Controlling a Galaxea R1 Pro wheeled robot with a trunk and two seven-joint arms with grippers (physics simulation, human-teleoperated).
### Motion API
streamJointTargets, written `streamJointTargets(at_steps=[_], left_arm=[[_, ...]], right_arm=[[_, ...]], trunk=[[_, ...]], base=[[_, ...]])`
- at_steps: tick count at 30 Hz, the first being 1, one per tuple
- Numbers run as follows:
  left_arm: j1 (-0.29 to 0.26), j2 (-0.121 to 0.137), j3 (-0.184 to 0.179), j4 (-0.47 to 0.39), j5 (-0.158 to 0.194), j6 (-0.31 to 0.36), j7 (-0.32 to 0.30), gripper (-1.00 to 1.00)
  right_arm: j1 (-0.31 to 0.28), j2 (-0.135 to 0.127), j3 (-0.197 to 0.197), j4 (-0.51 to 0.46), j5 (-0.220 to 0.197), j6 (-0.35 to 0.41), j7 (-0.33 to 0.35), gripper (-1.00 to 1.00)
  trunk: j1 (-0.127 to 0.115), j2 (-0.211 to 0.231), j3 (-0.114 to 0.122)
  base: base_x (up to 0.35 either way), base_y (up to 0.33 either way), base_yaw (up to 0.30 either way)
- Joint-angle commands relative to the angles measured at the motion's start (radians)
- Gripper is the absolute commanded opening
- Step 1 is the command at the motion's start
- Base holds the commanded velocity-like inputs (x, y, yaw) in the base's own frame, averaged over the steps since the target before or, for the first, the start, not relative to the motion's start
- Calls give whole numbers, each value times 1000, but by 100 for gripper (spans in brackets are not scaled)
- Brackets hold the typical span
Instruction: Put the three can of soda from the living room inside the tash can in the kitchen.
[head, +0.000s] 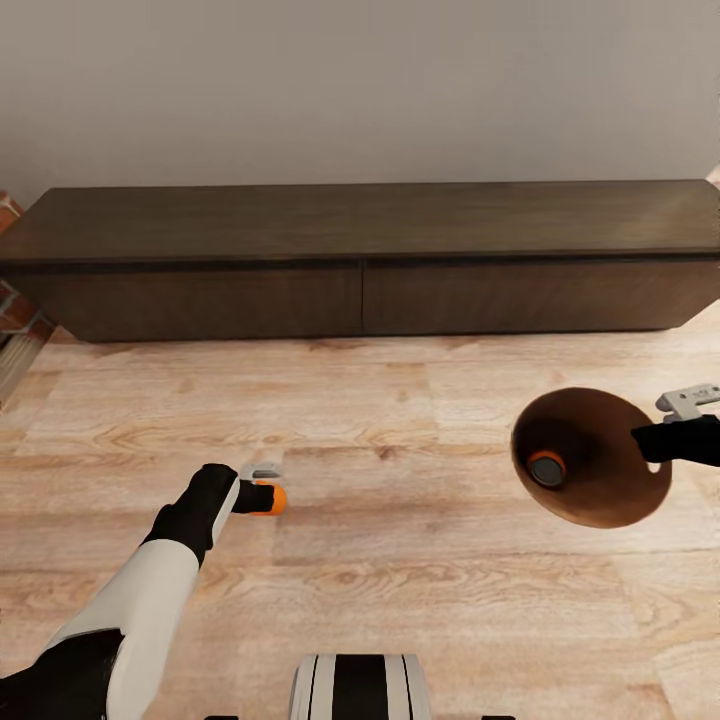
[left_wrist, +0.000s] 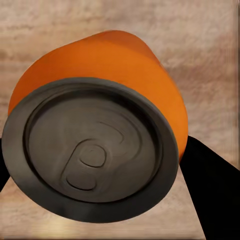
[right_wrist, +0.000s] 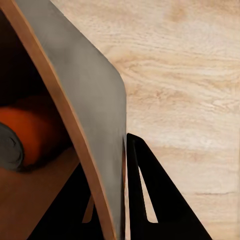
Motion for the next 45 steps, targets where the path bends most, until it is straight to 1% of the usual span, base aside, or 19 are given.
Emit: streamJointTargets(at_steps=[1, 6, 21, 24, 25, 29, 35, 36, 40, 42, 44, 45], left_arm=[[0, 0, 0, 0, -1, 0, -1, -100], [0, 0, 0, 0, 0, 1, -2, -100], [0, -1, 0, 0, -1, 0, -3, -100], [0, 0, 0, 0, -1, 0, -3, -100], [0, 0, 0, 1, 0, 0, -3, -100], [0, -1, 0, 1, -1, 0, -3, -100], [0, 0, 1, 2, -2, 0, -3, -100], [0, 0, 0, 1, -2, 0, -3, -100], [0, 3, -2, 1, -3, 1, -1, -100], [0, 6, -8, 2, -17, 3, 13, -100], [0, 7, -13, 3, -41, 7, 29, -100], [0, 8, -17, 4, -75, 16, 42, -100]], right_arm=[[-1, 0, 4, 0, -7, 1, 5, -100], [-1, 1, 18, 0, -7, 1, 6, -100], [-1, 4, 23, 2, -13, 1, 8, -100], [0, 13, 22, 7, -13, 1, 8, -100], [18, 15, 21, 11, -12, 1, 8, -100], [40, 14, 21, 14, -12, 1, 8, -100], [44, 15, 24, 15, -11, 1, 8, -100], [45, 16, 36, 15, -12, 1, 8, -100], [45, 15, 44, 15, -11, 1, 8, -100], [47, 13, 45, 15, -11, 1, 8, -100], [49, 12, 46, 15, -11, 1, 8, -100], [50, 10, 46, 15, -11, 1, 8, -100]], trunk=[[-4, 7, 3], [-23, 42, 19], [-81, 147, 66], [-92, 168, 75], [-96, 175, 79], [-111, 203, 91], [-134, 245, 110], [-138, 252, 113], [-154, 280, 126], [-161, 294, 132], [-169, 308, 138], [-173, 315, 141]], base=[[0, 0, 0], [0, 0, 0], [0, 0, 0], [0, 0, 0], [0, 0, 0], [0, 0, 0], [0, 0, 0], [0, 0, 0], [0, 0, 0], [0, 0, 0], [0, 0, 0], [0, 0, 0]])
